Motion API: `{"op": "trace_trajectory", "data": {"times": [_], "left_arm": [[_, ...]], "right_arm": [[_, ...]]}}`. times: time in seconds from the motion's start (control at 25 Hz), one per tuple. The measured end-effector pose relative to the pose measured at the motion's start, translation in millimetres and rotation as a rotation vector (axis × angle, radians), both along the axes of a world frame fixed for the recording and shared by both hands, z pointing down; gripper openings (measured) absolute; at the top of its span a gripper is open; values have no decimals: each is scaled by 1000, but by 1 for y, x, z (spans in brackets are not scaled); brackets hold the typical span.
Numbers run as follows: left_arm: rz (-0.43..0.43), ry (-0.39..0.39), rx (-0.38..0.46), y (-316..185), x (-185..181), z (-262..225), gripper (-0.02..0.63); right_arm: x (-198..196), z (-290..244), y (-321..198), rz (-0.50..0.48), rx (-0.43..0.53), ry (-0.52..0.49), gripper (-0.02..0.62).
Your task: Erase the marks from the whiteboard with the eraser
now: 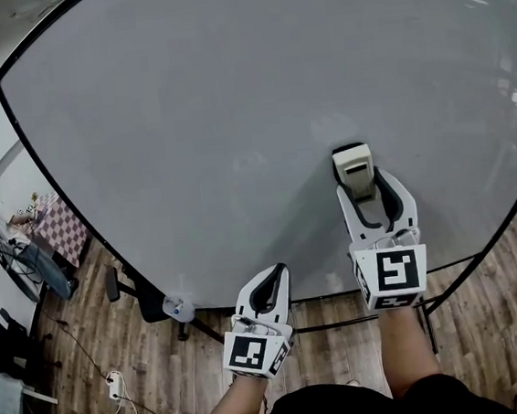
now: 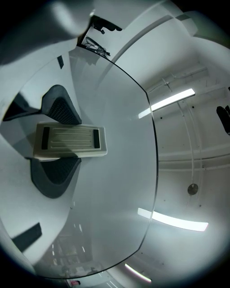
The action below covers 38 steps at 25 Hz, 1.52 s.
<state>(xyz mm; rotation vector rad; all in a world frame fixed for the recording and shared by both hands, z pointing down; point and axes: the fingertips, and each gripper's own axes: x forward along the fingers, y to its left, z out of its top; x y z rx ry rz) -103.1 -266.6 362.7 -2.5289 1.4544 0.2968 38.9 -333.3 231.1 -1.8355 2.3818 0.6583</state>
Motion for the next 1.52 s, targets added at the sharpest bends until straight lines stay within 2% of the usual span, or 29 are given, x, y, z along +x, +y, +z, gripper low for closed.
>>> {"op": "trace_trajectory", "data": {"times": [0.44, 0.8, 1.16, 1.36, 1.52], "left_arm": [[-7, -16, -6, 5, 2, 5, 21], [0, -18, -15, 8, 9, 6, 21], [-1, -16, -19, 12, 19, 4, 21], [11, 27, -15, 10, 21, -5, 21], [16, 27, -8, 10, 26, -10, 21]], "right_arm": [[63, -11, 1, 99, 23, -67, 253], [135, -18, 1, 192, 26, -138, 253], [215, -15, 4, 371, 31, -193, 253], [213, -12, 10, 369, 33, -135, 253], [191, -12, 28, 295, 50, -93, 253]]}}
